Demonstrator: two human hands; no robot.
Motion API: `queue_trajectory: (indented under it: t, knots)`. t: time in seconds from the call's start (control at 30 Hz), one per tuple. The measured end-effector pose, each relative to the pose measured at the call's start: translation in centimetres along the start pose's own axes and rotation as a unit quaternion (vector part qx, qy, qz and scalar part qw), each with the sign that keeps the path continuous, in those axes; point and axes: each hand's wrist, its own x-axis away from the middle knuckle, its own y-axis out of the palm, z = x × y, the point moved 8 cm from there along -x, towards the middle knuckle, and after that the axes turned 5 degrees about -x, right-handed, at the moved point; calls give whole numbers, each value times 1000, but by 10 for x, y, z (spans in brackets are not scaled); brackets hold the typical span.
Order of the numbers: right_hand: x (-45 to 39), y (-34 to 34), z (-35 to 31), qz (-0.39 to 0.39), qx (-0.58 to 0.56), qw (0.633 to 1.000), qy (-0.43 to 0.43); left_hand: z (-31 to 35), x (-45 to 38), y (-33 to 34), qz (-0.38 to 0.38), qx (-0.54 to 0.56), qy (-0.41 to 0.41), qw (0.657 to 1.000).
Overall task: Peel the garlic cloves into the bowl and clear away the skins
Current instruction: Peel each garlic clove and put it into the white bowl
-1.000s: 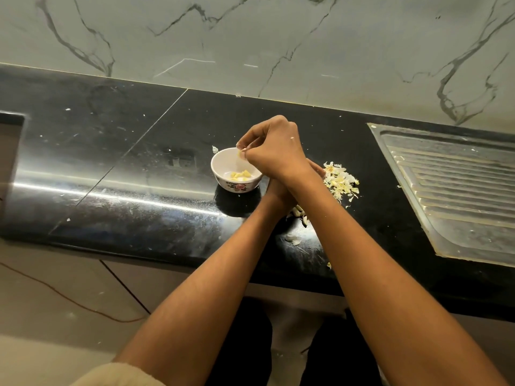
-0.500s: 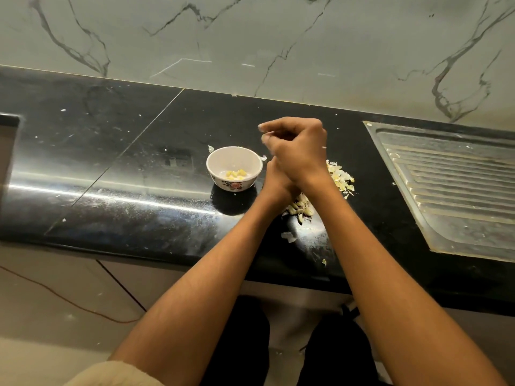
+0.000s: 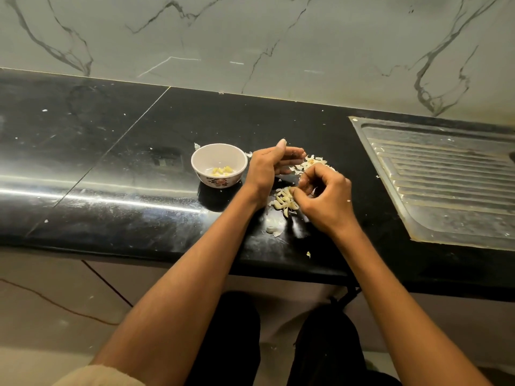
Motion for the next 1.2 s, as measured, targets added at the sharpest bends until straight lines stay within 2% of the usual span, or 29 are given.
queue_trajectory:
  t: [0.13,0.33,0.63,0.77,1.2]
  knots:
    - [10,8,-13,-52,36,995,-78,0,2,2,2,2,-8,1000]
    - [13,24,-7,-125,86,985,-85,-1,11,0,6,11,-14,1000]
    - [14,20,-14,-87,82,987,-107,-1,22,-6,4,35,-6,999]
    - [20,24,-27,-106,113,976,-151,-2,22,-6,8,27,-5,1000]
    - [24,38,-33,-146,156,956,-200,-1,25,-6,12,24,-7,1000]
